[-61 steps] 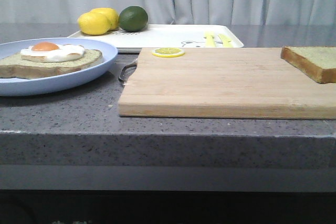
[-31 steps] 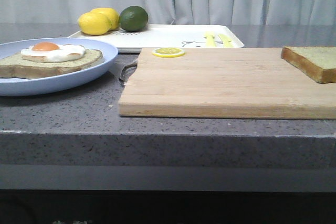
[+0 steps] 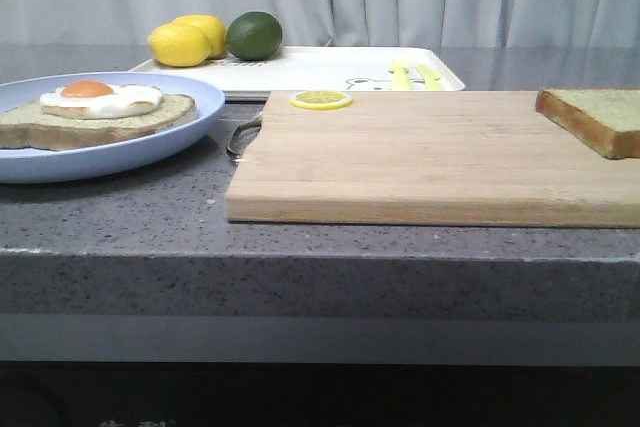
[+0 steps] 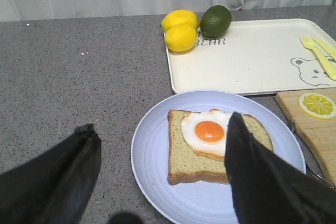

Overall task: Place bread and move sandwich to tray
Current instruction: 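Grasp the edge of the bread slice with the right gripper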

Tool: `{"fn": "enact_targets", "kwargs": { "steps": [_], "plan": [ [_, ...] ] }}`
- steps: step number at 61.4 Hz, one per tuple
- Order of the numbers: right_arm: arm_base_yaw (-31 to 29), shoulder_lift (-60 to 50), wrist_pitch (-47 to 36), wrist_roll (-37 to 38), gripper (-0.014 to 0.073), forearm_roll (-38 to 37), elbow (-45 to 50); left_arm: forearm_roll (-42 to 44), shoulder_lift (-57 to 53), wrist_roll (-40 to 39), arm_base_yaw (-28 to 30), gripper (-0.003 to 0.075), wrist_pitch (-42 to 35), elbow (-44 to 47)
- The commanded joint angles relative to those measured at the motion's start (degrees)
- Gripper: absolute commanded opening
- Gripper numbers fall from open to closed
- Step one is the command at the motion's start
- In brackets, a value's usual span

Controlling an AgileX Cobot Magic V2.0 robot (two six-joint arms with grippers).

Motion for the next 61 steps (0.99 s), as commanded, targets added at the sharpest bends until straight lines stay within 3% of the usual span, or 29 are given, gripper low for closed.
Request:
{"fn": "enact_targets", "kwargs": {
  "steps": [1, 23, 43, 61],
  "plan": [
    [-3.43, 1.75, 1.96, -5.33, 0.0558, 9.29, -2.02, 0.00, 0.22, -0.46, -0.45, 0.0457, -5.01, -1.67],
    [-3.57, 14.13, 7.90, -15.08, 0.0558, 21.06, -2.13, 0.00, 0.22, -0.46, -0.45, 0.0416, -5.01, -1.67],
    [0.44, 17.70, 7.96, -16.16, 0.0555, 21.63, -2.13, 0.00, 0.22, -0.46, -0.45, 0.0416, -5.01, -1.67],
    [0.51, 17.49, 7.96, -16.16, 0.0399, 23.31, -2.13, 0.00, 0.22, -0.46, -0.45, 0.0416, -5.14, -1.67]
  ]
}}
